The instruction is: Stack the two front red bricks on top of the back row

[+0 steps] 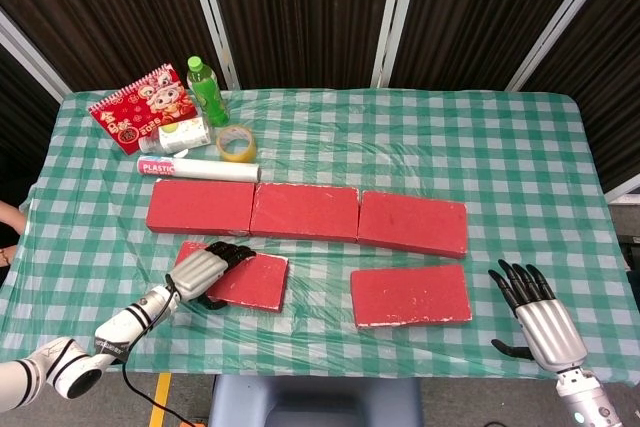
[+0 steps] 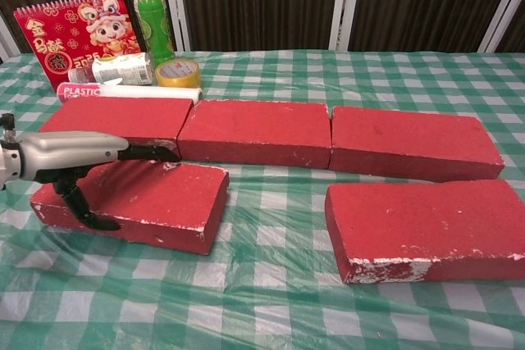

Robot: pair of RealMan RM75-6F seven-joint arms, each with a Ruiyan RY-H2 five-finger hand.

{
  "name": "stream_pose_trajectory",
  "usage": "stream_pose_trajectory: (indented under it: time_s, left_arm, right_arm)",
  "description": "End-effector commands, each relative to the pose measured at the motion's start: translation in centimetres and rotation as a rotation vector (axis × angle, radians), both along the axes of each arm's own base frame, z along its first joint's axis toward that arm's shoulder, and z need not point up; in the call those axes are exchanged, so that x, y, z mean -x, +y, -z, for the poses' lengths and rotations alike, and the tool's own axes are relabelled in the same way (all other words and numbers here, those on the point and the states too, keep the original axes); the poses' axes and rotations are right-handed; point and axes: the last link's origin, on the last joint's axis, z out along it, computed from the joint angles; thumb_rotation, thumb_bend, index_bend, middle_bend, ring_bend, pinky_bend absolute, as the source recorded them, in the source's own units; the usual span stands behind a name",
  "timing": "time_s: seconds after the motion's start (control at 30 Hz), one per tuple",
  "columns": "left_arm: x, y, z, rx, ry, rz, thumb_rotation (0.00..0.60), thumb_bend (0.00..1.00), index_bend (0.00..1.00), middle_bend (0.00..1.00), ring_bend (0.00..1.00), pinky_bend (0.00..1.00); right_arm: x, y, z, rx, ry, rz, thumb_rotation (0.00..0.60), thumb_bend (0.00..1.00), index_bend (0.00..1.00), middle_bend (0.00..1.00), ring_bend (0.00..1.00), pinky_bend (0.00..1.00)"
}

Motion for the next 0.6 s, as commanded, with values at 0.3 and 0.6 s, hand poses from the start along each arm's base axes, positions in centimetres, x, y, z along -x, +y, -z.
stream_pose_trajectory:
  time_s: [0.3,0.6]
  left_arm:
    - [-0.2,-0.3,-1.2,-0.042,-0.023,0.028,0.600,0.30,0.00,0.48,0.42,0.45]
    - [-1.2,-0.8,-4.1,-0.123,-0.084,0.047,0.600,0.30,0.00,0.51,0.45,0.47]
  right_arm:
    - [0.0,0.0,0.1,-0.003,0.003,0.001,0.600,0.13,0.00,0.00,0.00,0.00]
    - [0.0,0.1,0.0,-0.007,0.000,-0.001,0.600,0.13,0.00,0.00,0.00,0.00]
